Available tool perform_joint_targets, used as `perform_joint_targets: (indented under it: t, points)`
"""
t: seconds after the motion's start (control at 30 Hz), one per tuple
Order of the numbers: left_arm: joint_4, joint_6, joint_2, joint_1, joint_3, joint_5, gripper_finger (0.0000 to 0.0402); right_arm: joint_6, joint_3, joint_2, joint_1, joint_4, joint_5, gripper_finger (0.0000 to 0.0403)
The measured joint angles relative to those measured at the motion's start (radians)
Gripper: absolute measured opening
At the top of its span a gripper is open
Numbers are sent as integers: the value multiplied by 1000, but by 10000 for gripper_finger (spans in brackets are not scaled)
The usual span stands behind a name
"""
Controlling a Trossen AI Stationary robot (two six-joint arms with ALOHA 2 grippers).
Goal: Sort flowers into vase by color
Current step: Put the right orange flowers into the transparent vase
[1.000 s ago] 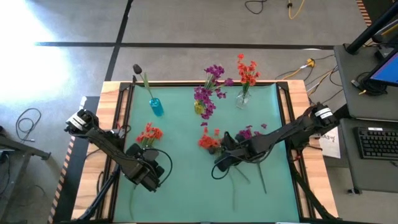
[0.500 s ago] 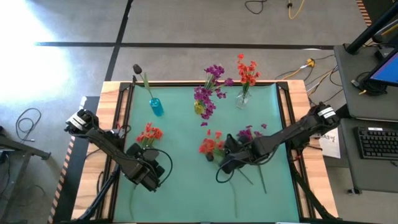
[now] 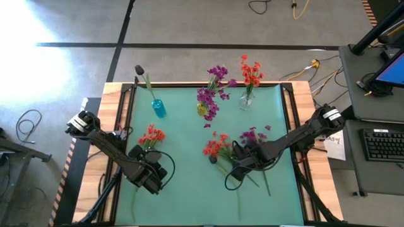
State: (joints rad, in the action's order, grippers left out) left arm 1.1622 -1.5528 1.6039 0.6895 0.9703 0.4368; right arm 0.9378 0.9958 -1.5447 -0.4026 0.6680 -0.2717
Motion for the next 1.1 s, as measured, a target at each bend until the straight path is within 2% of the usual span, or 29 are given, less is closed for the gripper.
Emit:
perform_joint_targets:
  t: [0.23, 0.37, 0.5, 0.67, 1.0, 1.1]
  points:
    - [-2, 0, 0, 1, 0, 9, 158, -56, -24, -99, -25, -95, -2, 317]
    - [-3, 0, 0, 0, 0, 23, 158, -49, -15, -165, -23, -104, -58, 315]
    - [-5, 0, 0, 0, 0, 26, 158, -48, 1, -188, -26, -108, -106, 294]
    - [-9, 0, 0, 0, -1, 29, 158, -29, 12, -189, -27, -105, -132, 231]
    - [-16, 0, 3, 0, -2, 53, 158, 20, 12, -188, -24, -99, -123, 30]
    - [-17, 0, 4, 0, -2, 53, 158, 23, 12, -168, -24, -96, -123, 22]
